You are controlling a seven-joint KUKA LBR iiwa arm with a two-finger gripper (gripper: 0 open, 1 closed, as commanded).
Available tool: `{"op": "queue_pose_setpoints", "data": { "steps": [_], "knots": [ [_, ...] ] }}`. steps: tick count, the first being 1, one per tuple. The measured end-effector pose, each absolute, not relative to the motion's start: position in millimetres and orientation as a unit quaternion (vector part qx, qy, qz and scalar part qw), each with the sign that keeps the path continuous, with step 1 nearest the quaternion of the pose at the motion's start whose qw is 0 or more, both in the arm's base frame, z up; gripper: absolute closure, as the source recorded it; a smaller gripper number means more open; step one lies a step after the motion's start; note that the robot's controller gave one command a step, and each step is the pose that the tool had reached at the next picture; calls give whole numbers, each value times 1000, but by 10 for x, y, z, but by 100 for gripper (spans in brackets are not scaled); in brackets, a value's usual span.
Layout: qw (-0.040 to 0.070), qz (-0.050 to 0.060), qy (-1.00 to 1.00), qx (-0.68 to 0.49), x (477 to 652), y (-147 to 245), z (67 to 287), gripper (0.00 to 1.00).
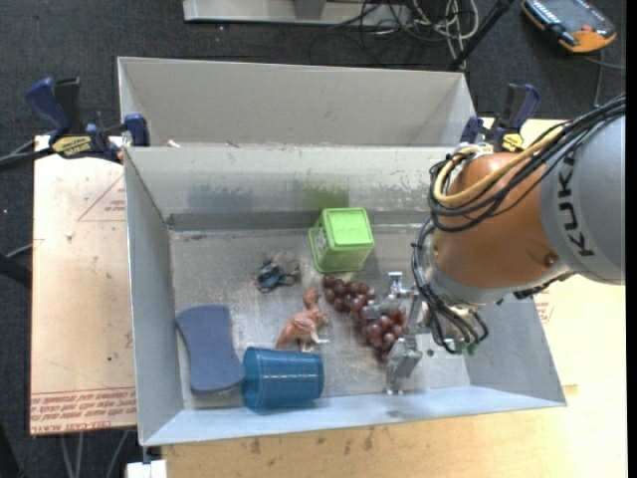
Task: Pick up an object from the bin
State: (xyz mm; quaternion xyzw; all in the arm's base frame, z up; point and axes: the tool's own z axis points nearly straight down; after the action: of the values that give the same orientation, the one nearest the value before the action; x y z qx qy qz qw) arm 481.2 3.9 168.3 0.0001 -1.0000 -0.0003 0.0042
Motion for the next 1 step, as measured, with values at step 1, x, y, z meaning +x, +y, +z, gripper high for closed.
{"op": "queue_pose_setpoints", "data": {
  "steps": [1],
  "knots": [
    [0,0,-1000,0,4831,39,1722,0]
  ]
}}
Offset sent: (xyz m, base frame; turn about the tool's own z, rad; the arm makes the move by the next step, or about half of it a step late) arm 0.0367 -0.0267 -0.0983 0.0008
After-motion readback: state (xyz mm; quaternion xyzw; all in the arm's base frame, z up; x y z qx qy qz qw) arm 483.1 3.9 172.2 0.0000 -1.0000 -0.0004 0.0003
